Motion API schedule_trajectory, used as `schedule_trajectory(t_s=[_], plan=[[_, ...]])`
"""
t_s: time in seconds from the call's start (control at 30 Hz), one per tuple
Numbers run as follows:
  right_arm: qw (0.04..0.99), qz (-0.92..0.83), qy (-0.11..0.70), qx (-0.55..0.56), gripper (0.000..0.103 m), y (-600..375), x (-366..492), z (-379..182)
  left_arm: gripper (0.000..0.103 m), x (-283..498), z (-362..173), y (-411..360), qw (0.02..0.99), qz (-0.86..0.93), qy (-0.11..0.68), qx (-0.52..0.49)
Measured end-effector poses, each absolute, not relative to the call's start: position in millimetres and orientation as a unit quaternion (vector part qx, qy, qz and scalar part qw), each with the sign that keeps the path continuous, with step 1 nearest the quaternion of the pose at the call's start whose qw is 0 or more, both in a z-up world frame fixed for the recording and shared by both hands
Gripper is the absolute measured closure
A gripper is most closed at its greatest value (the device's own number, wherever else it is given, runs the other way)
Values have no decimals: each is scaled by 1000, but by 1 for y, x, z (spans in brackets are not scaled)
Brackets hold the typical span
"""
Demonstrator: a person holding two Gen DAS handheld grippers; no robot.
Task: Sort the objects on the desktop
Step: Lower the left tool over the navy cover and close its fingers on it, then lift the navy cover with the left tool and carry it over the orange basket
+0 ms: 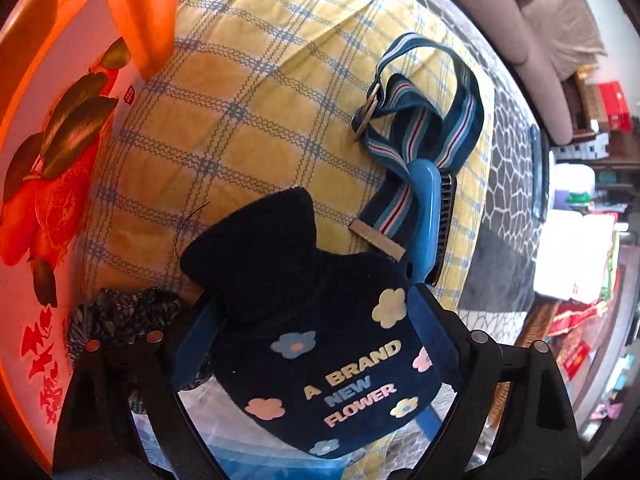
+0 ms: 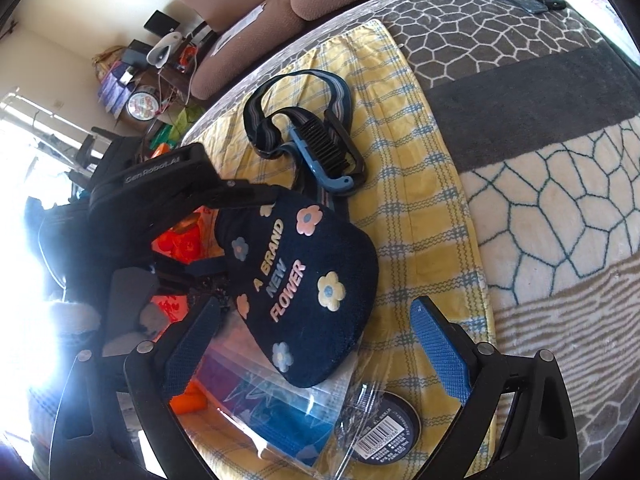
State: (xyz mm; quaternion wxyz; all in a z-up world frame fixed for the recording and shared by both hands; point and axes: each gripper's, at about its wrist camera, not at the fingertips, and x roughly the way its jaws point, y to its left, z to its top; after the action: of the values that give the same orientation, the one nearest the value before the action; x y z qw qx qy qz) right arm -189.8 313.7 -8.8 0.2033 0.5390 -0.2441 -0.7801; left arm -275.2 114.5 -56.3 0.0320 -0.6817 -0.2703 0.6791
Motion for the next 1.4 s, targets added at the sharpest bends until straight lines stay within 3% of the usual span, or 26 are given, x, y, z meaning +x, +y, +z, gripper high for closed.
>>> schedule_trajectory(t_s=[0.23,0.3,0.37,0.6,0.97,1.1,1.27,1.4], plan=[[235,-758,-294,533,14,313,-193,-17,24,-273,-50,121,55,700,-250,-666],[233,-760,-297,528,14,313,-193,-14,49,-274,-44,123,64,713,-230,-659],[231,-769,-295,518,14,316,-191,-8,56,-273,-40,120,71,719,-217,-657],[229,-772,-310,506,20,326,-191,-3,60,-265,-37,117,77,723,-208,-655],[218,-811,-250,481,20,325,-182,31,67,-248,-6,135,106,741,-170,-641],[215,-825,-216,475,20,320,-175,40,74,-239,7,149,134,741,-172,-636],[216,-837,-187,467,28,309,-168,48,77,-229,26,168,145,756,-141,-622],[218,-822,-201,486,29,309,-168,39,78,-229,11,164,128,735,-172,-643]])
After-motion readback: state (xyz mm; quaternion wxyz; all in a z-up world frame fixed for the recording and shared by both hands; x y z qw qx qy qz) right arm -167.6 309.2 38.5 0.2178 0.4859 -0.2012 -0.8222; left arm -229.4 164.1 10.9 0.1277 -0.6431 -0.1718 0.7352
